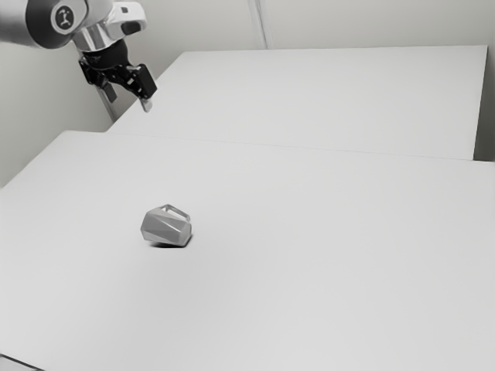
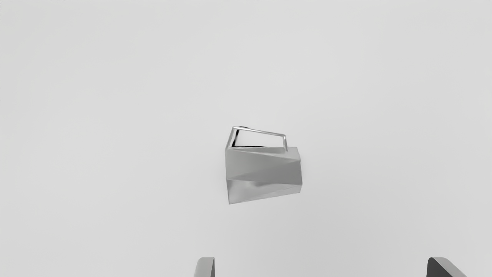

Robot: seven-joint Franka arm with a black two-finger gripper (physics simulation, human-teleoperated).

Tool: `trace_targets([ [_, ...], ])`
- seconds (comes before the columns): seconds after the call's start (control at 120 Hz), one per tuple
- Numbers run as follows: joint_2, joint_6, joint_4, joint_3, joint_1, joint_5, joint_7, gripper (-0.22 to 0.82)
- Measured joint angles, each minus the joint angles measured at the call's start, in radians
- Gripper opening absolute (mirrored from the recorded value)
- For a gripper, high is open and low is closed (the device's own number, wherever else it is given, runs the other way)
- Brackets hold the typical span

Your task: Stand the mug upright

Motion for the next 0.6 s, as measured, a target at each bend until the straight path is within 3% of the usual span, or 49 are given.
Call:
trace_targets([
  [0.25, -0.009, 0.022, -0.062, 0.002, 0.071, -0.02, -0.002, 0.6],
  [0.408, 0.009, 0.021, -0.1, 0.003, 0.2, -0.203, 0.001, 0.6],
  [0.6, 0.121, -0.011, -0.117, 0.004, 0.372, -0.408, 0.043, 0.6],
])
